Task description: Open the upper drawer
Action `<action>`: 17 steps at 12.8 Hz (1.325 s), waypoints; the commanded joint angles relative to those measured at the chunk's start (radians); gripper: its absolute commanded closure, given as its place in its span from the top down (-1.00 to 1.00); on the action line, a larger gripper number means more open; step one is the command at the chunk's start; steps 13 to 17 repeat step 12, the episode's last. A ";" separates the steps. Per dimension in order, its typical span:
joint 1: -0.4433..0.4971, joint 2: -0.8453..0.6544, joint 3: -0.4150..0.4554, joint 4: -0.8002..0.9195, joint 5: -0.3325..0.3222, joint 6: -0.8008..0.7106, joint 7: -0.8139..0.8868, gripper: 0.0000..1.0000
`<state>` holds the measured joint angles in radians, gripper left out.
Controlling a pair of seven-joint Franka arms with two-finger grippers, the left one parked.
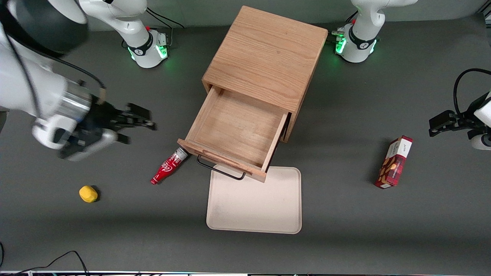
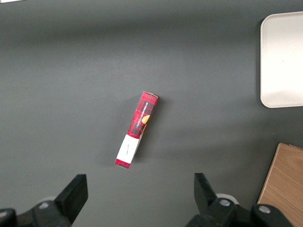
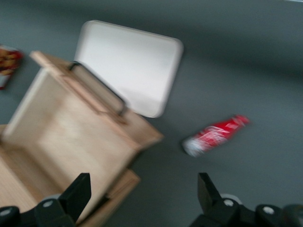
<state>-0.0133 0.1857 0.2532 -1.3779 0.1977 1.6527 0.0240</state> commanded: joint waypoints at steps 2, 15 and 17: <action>0.006 -0.228 -0.145 -0.252 -0.086 0.016 0.001 1.00; -0.002 -0.172 -0.307 -0.189 -0.166 0.067 -0.045 1.00; -0.002 -0.172 -0.307 -0.189 -0.166 0.067 -0.045 1.00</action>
